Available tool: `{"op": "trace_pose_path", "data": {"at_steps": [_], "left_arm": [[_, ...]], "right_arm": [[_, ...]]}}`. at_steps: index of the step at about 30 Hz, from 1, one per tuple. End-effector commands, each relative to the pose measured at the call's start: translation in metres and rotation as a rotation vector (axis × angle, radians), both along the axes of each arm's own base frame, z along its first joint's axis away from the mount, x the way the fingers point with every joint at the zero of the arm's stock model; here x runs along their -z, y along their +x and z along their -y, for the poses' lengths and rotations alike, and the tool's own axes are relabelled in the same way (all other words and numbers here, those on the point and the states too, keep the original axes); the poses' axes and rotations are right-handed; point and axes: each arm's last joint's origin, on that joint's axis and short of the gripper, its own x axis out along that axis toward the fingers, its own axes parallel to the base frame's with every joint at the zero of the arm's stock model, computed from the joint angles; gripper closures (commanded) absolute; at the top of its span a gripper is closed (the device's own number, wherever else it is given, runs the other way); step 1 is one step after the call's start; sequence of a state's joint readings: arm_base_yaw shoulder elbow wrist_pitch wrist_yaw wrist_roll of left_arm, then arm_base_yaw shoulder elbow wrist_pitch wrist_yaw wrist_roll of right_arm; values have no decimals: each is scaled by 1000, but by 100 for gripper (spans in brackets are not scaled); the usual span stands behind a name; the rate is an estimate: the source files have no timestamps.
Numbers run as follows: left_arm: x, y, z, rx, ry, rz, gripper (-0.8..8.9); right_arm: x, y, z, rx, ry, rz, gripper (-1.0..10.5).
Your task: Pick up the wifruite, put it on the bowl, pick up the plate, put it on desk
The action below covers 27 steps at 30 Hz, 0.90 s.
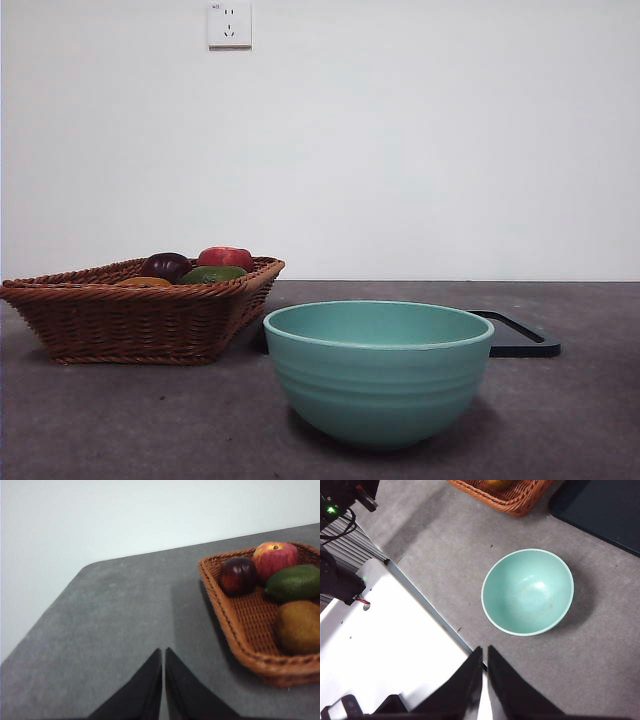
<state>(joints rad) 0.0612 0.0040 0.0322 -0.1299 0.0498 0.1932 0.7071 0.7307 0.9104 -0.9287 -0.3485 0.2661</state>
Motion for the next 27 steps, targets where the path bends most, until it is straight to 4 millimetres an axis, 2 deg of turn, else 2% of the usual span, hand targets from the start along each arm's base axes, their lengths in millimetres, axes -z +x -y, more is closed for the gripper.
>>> {"op": "trace_pose_path", "data": {"at_steps": [1, 6, 27], "left_arm": [[11, 1, 0, -5, -7, -59, 805], [12, 0, 0, -12, -53, -76, 805], [12, 0, 0, -12, -54, -76, 805]], "right_arm": [[-4, 0, -2, -20, 10, 21, 941], [-4, 0, -2, -20, 10, 21, 941], [-4, 0, -2, -20, 9, 22, 941]]}}
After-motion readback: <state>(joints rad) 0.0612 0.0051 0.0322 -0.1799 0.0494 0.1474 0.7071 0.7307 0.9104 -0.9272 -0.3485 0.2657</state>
